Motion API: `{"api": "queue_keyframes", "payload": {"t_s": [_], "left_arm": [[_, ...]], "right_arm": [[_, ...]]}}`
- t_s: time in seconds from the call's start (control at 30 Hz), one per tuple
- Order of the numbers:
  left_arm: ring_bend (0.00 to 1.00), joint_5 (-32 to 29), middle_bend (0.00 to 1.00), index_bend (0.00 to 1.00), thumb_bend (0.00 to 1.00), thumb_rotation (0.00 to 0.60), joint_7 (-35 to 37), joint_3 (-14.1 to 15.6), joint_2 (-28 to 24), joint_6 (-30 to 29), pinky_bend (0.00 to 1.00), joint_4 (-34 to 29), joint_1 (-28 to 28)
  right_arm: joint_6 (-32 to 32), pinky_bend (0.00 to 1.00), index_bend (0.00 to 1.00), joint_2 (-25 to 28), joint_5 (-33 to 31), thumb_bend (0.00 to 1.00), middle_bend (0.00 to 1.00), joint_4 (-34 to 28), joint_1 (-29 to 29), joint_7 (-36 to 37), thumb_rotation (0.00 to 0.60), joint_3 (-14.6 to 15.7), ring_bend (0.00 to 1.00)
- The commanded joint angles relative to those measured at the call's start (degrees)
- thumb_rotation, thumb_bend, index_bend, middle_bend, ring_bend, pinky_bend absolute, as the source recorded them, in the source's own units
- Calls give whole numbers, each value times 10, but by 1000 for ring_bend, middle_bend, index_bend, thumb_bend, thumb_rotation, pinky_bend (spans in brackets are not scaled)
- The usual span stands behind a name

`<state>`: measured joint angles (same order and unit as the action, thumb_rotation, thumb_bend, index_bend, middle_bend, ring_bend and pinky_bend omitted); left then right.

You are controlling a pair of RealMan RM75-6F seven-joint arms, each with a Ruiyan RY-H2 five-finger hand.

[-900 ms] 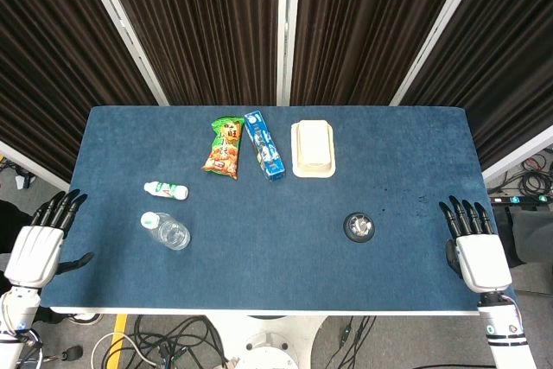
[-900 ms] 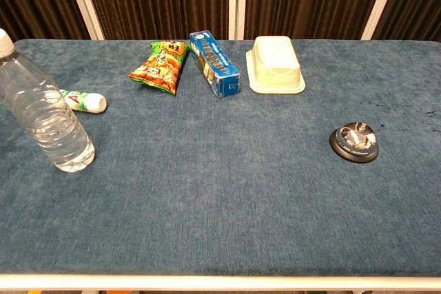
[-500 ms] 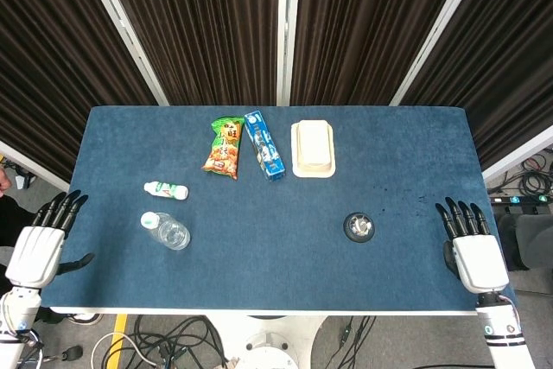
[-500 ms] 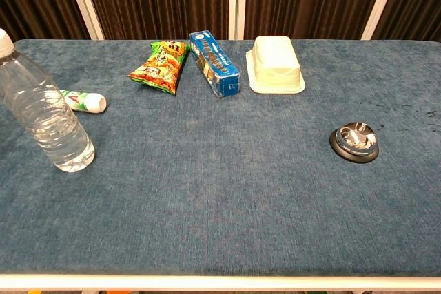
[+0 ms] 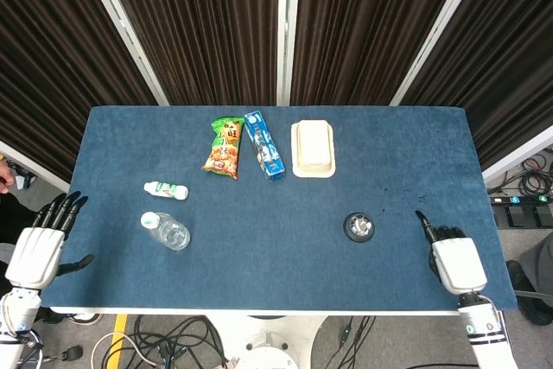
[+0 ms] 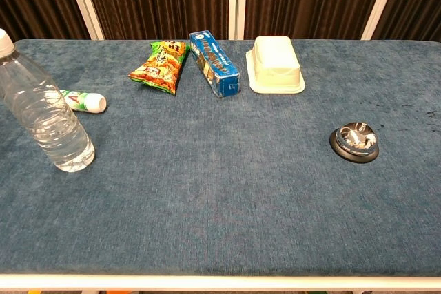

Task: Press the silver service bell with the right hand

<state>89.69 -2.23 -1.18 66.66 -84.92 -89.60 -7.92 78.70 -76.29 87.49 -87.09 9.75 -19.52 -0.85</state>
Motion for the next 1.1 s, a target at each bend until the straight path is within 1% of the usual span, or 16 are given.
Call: {"api": "queue_keyframes", "payload": {"t_s": [0.03,0.23,0.47,0.77,1.1], "left_arm": [[0,0,36,65,20,600,2,-1,0,0,155,1,-1],[0,-4,36,66,20,600,5,-2,0,1,155,5,0],[0,-7,36,66,20,600,7,-3,-2,2,154,8,0],[0,-14,36,66,20,600,23,-3,-1,7,154,23,1],[0,-16,36,66,20,600,25,-4,-3,10,155,24,0]], "right_arm": [[-23,781,0,-30,7,1000,881,19,12,-29,600,9,824],[-72,781,0,-69,9,1000,891,34,36,-62,600,19,830],[-107,781,0,-105,-11,1000,894,45,59,-96,600,6,831],[-126,781,0,-111,-50,1000,894,42,68,-131,600,-5,831],[-143,781,0,-117,-79,1000,894,46,77,-147,600,-5,831]]}}
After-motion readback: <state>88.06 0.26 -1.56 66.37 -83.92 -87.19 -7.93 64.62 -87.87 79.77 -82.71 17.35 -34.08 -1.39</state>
